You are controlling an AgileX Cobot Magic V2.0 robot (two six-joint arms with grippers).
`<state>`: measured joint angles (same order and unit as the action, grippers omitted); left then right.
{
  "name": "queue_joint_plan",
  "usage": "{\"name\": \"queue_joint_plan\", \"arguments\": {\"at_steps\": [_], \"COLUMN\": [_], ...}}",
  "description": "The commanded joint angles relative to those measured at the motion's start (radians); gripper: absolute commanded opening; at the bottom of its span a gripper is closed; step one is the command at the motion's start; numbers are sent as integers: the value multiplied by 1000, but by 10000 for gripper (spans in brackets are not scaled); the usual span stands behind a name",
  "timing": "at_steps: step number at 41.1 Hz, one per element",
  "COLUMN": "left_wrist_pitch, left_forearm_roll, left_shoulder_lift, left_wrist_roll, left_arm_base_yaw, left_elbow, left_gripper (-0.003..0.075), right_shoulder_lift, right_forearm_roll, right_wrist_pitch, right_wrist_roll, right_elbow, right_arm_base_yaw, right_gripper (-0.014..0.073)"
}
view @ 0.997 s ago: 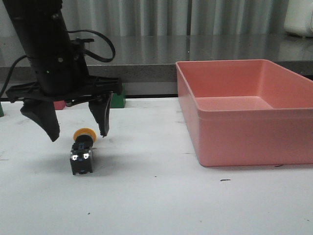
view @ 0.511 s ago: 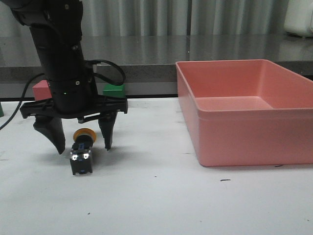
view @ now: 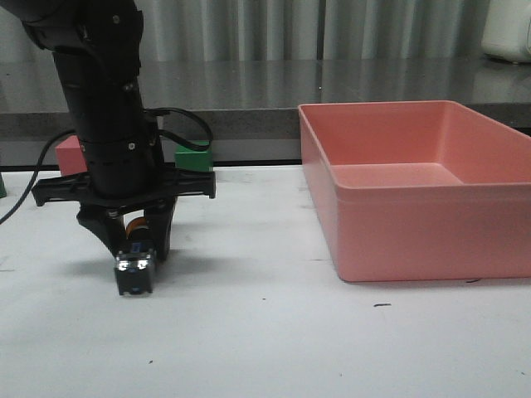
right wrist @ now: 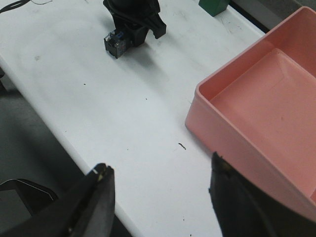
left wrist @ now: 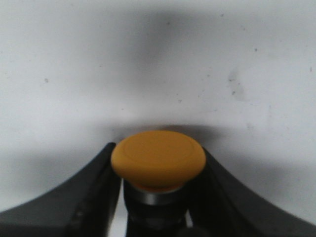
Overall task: Place and stand button with both arms
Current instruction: 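Lower the open left gripper over the button and close on its body, then lift the button with the left gripper and rotate it cap-up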
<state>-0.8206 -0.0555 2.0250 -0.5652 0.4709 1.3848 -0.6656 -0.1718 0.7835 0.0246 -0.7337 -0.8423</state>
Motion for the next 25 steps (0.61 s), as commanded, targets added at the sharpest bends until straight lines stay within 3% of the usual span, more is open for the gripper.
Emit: {"name": "queue_joint_plan", "arguments": {"at_steps": [1,10,25], "left_wrist_pitch": [-6,-108,-110], "left_forearm_roll": [3,-33,-10], "left_shoulder_lift": [-52,-67,-243], "left_wrist_roll": [-9,58,338], "left_arm_base_yaw": [6,6,-70], "left_elbow": [31,95,79], "left_gripper": [225,221,221], "right_shoulder_lift": [1,1,1], "right_forearm_roll": [-19,-19,-19], "right_wrist_pitch": [-58,-58,-58], "right_wrist_roll": [-6,-6,-6], "right_elbow": [-24,-24,-24], "right_arm_base_yaw": [4,4,4], "right_gripper": [448,448,448]}}
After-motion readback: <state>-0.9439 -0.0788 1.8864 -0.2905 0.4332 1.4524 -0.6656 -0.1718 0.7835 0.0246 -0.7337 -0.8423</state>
